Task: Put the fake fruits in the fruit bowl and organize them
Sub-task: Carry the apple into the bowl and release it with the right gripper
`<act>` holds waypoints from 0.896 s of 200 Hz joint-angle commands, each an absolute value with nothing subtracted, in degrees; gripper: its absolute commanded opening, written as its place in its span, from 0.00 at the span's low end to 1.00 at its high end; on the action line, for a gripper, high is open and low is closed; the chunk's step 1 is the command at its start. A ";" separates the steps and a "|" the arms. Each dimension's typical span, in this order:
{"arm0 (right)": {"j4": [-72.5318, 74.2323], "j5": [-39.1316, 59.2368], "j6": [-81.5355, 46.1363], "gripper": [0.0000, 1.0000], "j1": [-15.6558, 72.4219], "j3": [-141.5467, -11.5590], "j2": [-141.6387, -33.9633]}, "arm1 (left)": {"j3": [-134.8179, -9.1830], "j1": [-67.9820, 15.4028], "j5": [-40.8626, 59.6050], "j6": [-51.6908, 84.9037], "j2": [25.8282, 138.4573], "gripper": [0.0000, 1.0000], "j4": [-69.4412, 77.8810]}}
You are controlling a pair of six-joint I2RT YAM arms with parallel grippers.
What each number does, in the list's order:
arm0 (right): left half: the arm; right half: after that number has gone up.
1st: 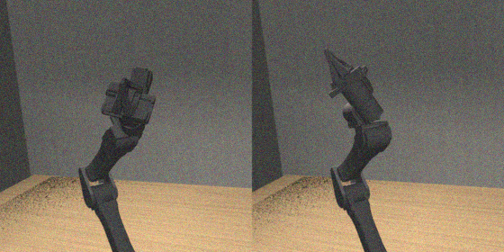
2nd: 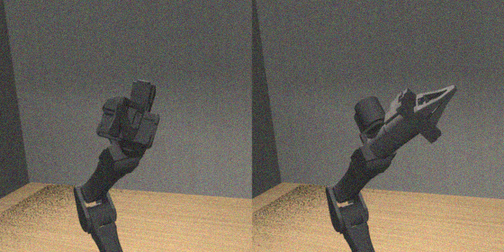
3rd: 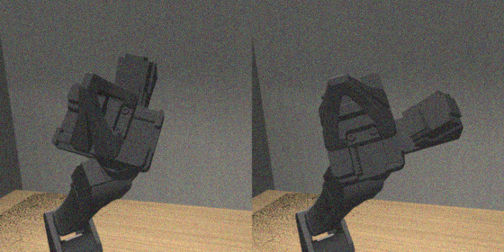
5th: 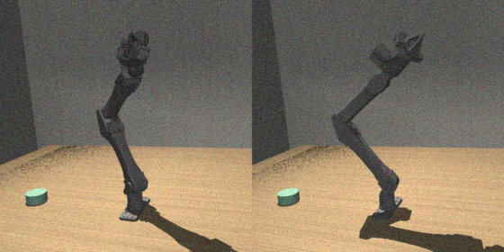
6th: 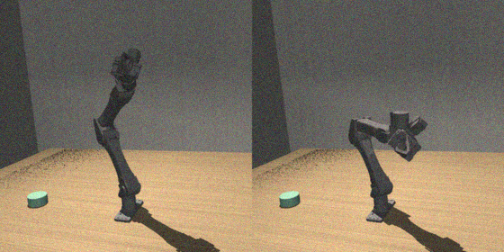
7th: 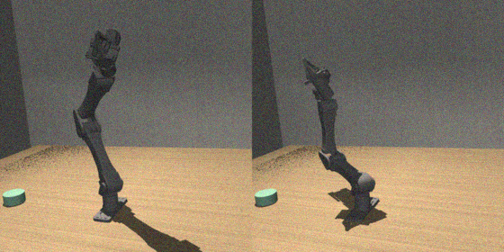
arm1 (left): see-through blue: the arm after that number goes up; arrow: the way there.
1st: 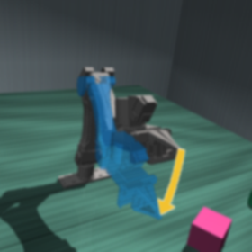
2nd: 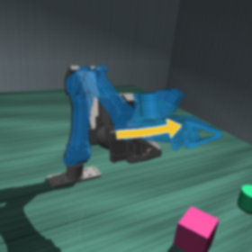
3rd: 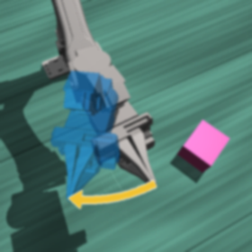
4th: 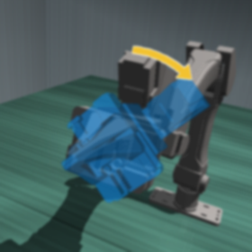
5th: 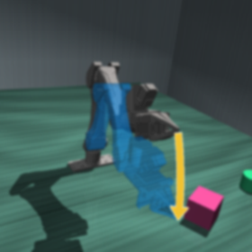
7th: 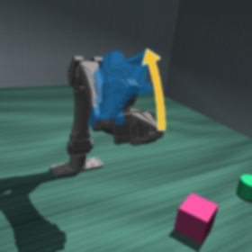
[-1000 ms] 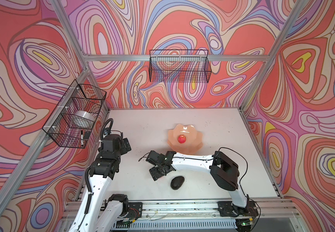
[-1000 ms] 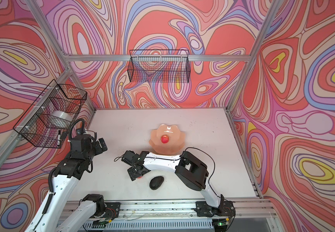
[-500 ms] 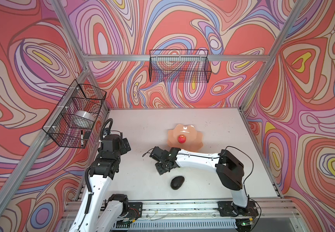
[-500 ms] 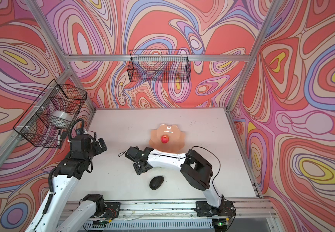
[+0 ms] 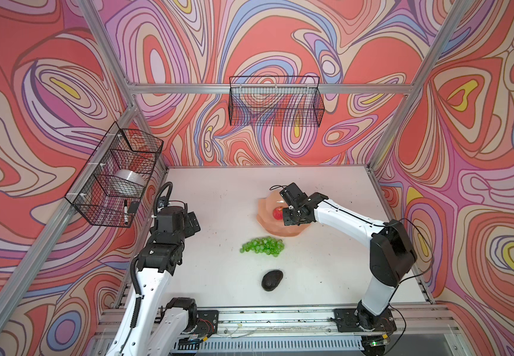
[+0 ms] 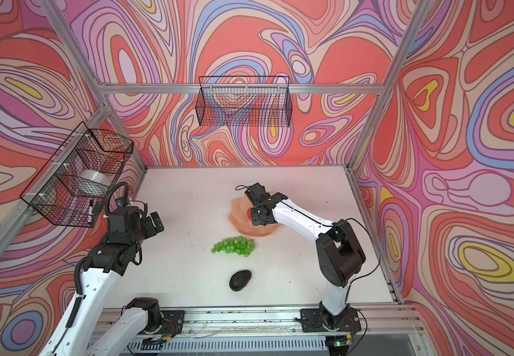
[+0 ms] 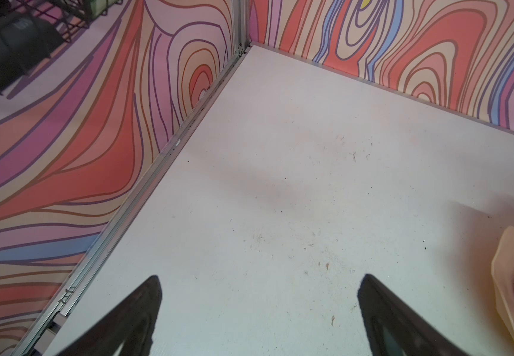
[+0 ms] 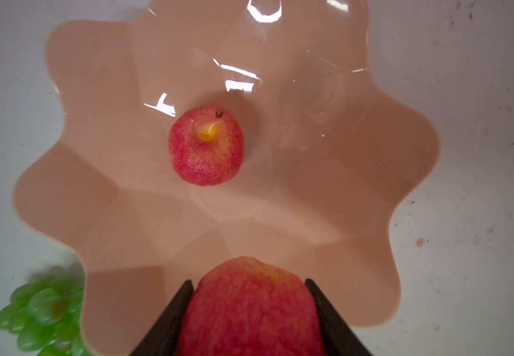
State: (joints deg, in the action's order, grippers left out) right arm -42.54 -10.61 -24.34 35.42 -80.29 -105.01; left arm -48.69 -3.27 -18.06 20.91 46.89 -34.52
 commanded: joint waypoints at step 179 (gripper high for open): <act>-41.10 -9.66 -20.36 0.76 32.08 -80.24 -102.01 | -48.16 -2.11 -17.58 21.71 46.25 1.00 -35.52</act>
